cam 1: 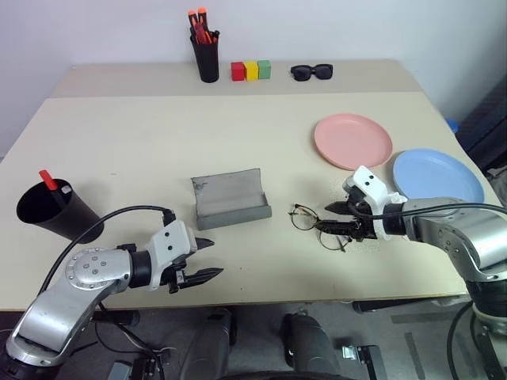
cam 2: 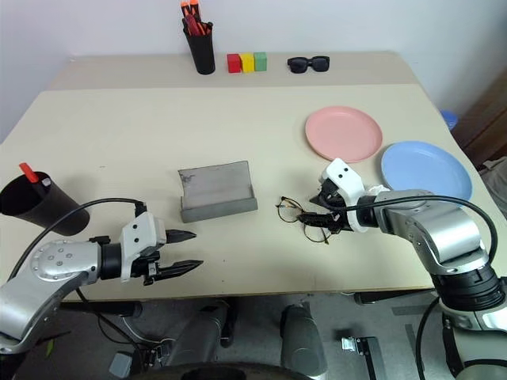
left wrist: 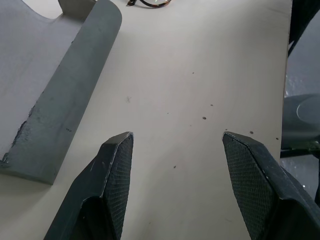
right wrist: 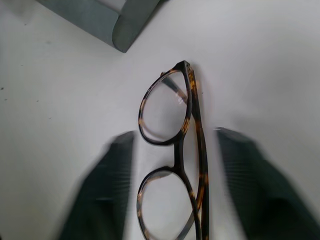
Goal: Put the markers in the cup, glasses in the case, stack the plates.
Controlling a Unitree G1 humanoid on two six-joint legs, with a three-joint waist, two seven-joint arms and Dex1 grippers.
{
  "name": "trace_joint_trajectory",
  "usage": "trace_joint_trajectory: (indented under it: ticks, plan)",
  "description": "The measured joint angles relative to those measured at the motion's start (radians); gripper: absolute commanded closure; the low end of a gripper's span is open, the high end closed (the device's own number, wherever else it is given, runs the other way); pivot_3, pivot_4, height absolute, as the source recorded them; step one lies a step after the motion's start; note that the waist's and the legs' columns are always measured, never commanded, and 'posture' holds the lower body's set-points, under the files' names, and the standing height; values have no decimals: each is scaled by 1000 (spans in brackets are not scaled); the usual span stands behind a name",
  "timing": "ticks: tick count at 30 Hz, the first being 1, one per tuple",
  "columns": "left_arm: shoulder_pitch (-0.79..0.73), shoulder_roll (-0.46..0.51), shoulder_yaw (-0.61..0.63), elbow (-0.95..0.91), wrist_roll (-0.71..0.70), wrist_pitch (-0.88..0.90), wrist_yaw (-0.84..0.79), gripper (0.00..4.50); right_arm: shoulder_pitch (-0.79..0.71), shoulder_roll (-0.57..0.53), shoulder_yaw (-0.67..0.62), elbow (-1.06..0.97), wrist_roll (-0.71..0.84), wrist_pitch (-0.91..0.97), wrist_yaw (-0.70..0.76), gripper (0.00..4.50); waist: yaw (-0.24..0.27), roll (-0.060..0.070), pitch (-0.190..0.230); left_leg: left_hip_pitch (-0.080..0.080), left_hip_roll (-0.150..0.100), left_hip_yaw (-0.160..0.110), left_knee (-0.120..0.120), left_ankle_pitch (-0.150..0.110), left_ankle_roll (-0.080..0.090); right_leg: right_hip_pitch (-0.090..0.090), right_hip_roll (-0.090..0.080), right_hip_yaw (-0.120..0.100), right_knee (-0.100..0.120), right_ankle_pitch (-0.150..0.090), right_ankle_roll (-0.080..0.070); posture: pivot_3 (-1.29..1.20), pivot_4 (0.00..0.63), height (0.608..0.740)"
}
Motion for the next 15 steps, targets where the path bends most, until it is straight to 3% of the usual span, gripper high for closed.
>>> trace_joint_trajectory:
  ticks: [8,11,15]
  plan:
    - [0,0,-25,-13,0,2,18,1603,0,1,13,22,-18,0,-5,1071,0,0,0,0,0,0,0,0,1,0,0,0,-2,0,0,0,150,740]
    - [0,0,-26,-14,0,2,22,1603,1,1,21,31,-25,0,-3,1914,0,0,0,0,0,0,0,0,1,0,0,0,-2,0,0,0,150,740]
    - [0,0,-27,-14,-1,2,24,1603,2,1,34,31,-28,0,1,3843,0,0,0,0,0,0,0,0,1,1,0,0,-3,0,0,0,150,740]
